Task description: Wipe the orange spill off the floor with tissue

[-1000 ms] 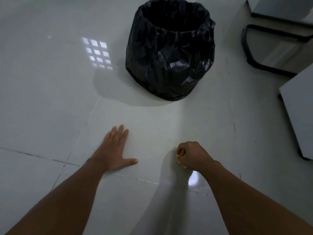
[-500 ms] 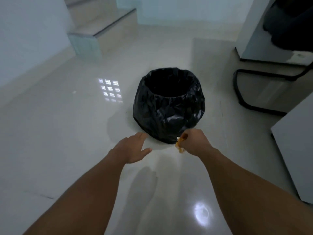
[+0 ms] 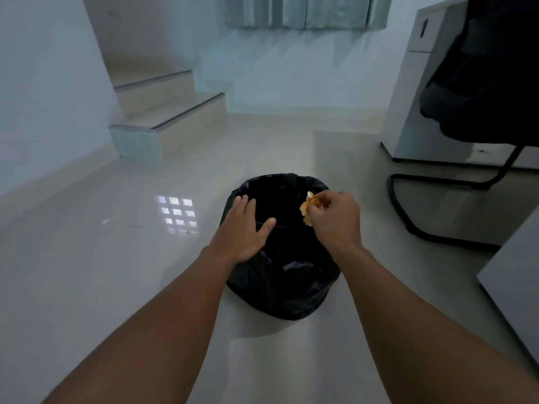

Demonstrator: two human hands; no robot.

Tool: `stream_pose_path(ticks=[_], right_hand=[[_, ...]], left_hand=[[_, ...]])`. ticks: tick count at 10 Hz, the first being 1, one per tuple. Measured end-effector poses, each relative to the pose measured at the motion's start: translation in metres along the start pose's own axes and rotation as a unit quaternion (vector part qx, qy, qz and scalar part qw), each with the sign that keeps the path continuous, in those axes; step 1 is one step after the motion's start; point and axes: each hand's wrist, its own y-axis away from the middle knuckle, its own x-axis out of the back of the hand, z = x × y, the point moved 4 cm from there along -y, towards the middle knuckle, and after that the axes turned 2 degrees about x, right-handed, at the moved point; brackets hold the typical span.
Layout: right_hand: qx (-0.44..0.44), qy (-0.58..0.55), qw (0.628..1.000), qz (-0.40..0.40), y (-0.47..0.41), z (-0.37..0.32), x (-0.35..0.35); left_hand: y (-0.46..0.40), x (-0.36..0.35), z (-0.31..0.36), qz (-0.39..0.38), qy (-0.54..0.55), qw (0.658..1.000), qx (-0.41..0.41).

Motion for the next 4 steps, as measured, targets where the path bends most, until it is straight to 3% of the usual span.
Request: stream_pose_path(ticks=[1,3,4], right_hand=[[-0.061,-0.041,0.997,-0.010,-0.013,0.001,-0.009],[-0.135,-0.122,0.981,-0.072,-0.026,0.023,-0.021],[-0.099,-0.186,0.976,-0.060,-0.042,0.012,0.030]], left_hand=[[-0.005,-0.010,-0.011,-0.034,0.006,0.999,0.033],[-0.014,-0.013,-0.006,-0.001,-0.013,1.000,-0.007],[-0.012,-0.018,-0.007,-0.023,-0.041,0.999,-0.028]])
